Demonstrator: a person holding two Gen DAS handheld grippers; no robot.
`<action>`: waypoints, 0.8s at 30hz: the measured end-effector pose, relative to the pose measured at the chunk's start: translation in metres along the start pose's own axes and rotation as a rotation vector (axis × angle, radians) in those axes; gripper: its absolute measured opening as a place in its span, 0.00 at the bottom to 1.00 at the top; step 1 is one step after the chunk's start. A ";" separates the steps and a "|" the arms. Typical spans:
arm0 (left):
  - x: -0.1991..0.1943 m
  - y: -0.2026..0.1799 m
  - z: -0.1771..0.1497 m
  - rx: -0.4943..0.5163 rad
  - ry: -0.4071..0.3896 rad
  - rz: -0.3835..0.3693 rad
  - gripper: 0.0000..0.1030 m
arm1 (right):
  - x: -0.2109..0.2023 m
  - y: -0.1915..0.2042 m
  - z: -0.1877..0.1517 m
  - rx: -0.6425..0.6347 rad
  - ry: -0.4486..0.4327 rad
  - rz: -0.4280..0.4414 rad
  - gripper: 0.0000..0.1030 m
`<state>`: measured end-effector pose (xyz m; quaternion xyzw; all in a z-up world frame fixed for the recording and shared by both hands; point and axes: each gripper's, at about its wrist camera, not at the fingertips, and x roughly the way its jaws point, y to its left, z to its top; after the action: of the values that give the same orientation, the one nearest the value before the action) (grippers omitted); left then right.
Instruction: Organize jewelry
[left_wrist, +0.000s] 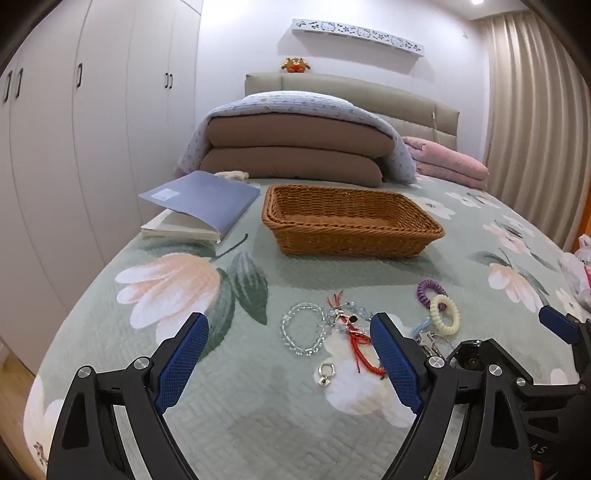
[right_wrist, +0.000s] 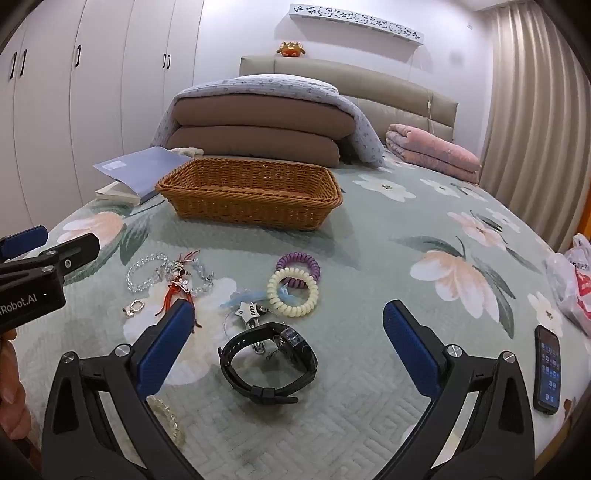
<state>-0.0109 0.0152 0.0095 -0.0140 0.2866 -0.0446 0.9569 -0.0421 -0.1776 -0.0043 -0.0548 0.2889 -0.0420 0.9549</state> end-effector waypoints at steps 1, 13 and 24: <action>0.001 0.000 0.000 0.000 0.003 -0.001 0.87 | 0.000 0.000 0.000 0.000 0.000 0.000 1.00; 0.002 -0.001 -0.003 0.008 0.011 -0.011 0.87 | 0.002 0.001 -0.002 -0.005 -0.001 -0.001 1.00; 0.003 -0.001 -0.003 0.010 0.013 -0.011 0.87 | -0.003 0.003 0.001 0.000 -0.004 0.002 1.00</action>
<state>-0.0104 0.0142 0.0055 -0.0104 0.2923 -0.0512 0.9549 -0.0437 -0.1747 -0.0025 -0.0548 0.2872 -0.0409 0.9554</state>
